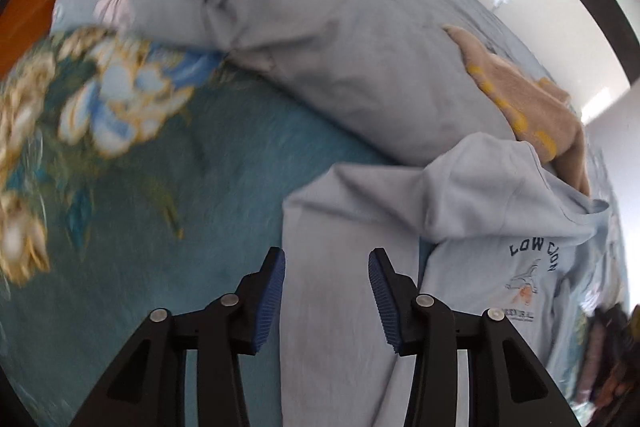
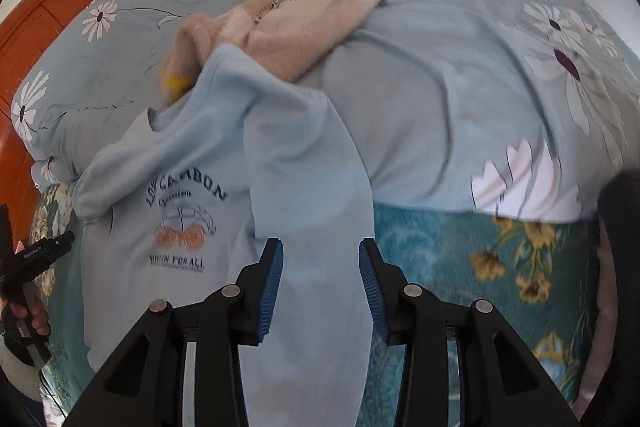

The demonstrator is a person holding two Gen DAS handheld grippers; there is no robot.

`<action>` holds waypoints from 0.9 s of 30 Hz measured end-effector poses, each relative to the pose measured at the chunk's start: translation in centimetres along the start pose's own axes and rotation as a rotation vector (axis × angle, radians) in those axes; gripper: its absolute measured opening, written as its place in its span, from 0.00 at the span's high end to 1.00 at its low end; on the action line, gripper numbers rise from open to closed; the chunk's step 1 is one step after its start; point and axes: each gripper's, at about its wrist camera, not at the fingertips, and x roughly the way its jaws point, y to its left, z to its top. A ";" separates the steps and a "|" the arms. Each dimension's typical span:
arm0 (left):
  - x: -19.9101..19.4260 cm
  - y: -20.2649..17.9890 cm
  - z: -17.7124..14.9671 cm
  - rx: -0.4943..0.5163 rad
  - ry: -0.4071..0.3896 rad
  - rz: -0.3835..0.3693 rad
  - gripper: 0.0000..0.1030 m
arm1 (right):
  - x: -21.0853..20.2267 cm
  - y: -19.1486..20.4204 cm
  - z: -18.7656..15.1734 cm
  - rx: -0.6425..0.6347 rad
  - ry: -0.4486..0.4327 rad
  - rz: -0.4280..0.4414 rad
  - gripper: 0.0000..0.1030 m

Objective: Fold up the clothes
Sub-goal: 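Lay the shirt flat on the bed and open both grippers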

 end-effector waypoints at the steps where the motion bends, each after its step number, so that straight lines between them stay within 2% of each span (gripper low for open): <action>1: 0.2 0.6 -0.7 -0.030 0.016 -0.006 0.54 | -0.2 -0.3 -1.3 0.024 0.012 0.000 0.60; 3: 0.5 1.2 -2.1 -0.042 0.035 0.013 0.54 | -0.3 -0.7 -3.1 0.052 0.035 -0.003 0.61; 8: 0.5 1.0 -3.8 -0.036 0.039 -0.006 0.58 | -1.2 -2.0 -5.6 0.128 0.053 -0.013 0.61; 9: 0.7 1.0 -4.0 -0.036 0.040 0.000 0.69 | -1.3 -2.1 -5.7 0.136 0.052 -0.014 0.60; 11: 1.0 0.9 -4.3 -0.035 0.043 0.026 0.82 | -1.5 -2.3 -5.8 0.142 0.049 -0.015 0.60; 14: 0.9 1.0 -4.8 -0.045 0.029 0.035 0.96 | -1.8 -2.4 -5.7 0.147 0.041 -0.014 0.61; 17: 0.1 1.4 -5.0 -0.068 0.003 0.045 0.96 | -1.7 -2.7 -5.9 0.155 0.043 -0.011 0.61; 22: -3.2 2.5 -2.4 0.005 -0.141 0.237 0.96 | -1.5 -3.5 -6.2 0.150 0.061 -0.025 0.61; 27: -4.8 4.6 3.1 0.064 -0.233 0.420 0.96 | -1.1 -4.9 -6.8 0.163 0.095 -0.030 0.61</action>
